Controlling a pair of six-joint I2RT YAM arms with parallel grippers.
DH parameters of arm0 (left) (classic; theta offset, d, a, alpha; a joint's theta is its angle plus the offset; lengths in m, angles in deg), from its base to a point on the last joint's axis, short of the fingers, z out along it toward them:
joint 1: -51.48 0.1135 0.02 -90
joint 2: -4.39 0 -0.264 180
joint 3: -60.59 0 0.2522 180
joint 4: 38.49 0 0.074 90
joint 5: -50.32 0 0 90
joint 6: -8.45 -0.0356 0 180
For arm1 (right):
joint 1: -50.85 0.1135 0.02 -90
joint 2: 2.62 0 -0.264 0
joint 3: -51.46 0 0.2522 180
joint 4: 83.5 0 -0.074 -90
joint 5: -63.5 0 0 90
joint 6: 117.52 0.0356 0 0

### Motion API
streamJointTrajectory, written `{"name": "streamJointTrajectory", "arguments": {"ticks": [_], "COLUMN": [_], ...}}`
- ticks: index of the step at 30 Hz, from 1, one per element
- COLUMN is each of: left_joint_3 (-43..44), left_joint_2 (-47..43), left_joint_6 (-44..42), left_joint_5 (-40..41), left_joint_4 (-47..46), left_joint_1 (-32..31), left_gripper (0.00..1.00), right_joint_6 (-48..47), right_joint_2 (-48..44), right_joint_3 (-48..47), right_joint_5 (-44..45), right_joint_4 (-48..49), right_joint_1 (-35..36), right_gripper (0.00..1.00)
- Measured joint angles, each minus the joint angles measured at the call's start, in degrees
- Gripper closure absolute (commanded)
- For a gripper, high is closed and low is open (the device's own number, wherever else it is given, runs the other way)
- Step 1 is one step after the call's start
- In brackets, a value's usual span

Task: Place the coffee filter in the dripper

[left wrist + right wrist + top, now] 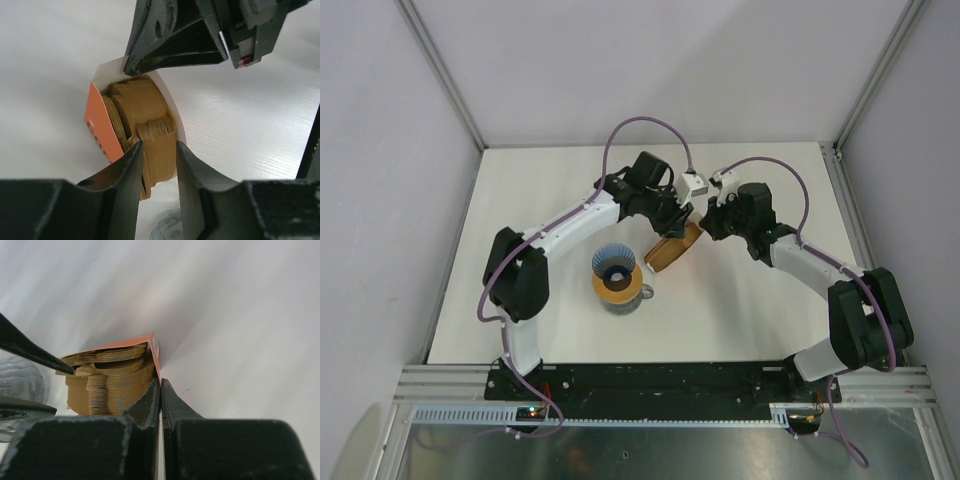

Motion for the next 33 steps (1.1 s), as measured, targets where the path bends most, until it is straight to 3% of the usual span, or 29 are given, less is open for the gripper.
{"name": "streamJointTrajectory", "arguments": {"ticks": [12,18,33], "left_joint_3": [0.87,0.87,0.87], "left_joint_2": [2.29,2.29,2.29], "left_joint_6": [0.13,0.22,1.07], "left_joint_5": [4.39,6.51,5.05], "left_joint_4": [-0.04,-0.48,-2.6], "left_joint_1": [2.03,2.27,6.01], "left_gripper": [0.62,0.57,0.56], "right_joint_6": [-0.02,-0.04,-0.11], "right_joint_2": [-0.33,-0.33,-0.33], "right_joint_3": [0.15,0.15,0.15], "right_joint_5": [-0.04,-0.09,-0.81], "right_joint_4": [-0.26,-0.24,-0.28], "right_joint_1": [0.11,0.11,0.11], "right_gripper": [1.0,1.0,1.0]}}
